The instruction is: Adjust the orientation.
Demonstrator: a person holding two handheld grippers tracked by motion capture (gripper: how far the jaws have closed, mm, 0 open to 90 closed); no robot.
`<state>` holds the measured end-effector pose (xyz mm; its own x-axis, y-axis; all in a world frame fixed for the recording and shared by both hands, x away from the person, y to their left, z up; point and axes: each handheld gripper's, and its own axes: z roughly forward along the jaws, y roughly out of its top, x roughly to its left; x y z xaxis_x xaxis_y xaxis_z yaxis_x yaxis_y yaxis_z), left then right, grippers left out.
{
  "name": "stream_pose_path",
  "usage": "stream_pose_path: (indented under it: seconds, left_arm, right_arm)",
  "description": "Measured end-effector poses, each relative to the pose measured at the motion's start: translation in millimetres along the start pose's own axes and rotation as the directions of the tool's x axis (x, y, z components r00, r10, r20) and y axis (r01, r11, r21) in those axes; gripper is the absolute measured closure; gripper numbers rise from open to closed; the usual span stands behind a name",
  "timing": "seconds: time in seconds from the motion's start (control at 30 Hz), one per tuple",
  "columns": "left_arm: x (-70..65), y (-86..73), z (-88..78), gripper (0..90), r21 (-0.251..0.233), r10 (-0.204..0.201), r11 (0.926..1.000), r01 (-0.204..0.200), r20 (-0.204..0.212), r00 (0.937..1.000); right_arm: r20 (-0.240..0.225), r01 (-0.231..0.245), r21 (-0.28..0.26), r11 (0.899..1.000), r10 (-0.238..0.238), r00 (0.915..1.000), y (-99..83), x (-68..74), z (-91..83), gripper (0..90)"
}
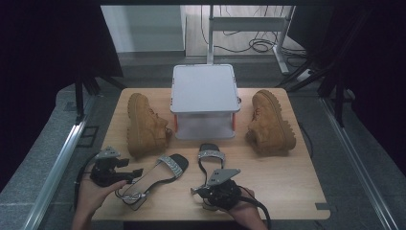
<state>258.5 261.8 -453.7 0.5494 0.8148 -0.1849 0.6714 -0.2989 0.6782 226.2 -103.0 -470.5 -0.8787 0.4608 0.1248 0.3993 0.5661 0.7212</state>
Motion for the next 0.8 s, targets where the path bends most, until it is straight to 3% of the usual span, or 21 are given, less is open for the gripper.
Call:
stream_pose_path:
  seconds: [0.3, 0.8]
  left_arm:
    - [1.3, -0.8, 3.4, 27.5, 0.011, -0.002, 0.9999, 0.002, 0.001, 1.0]
    - [1.5, -1.6, 1.1, 27.6, 0.007, -0.002, 1.0, 0.002, -0.005, 1.0]
  right_arm:
    - [0.032, 0.009, 0.074, 0.997, -0.012, 0.9994, -4.3, 4.5, 19.0, 89.6]
    - [0.06, 0.011, 0.102, 0.995, -0.017, 0.998, -8.8, 5.6, 10.3, 89.7]
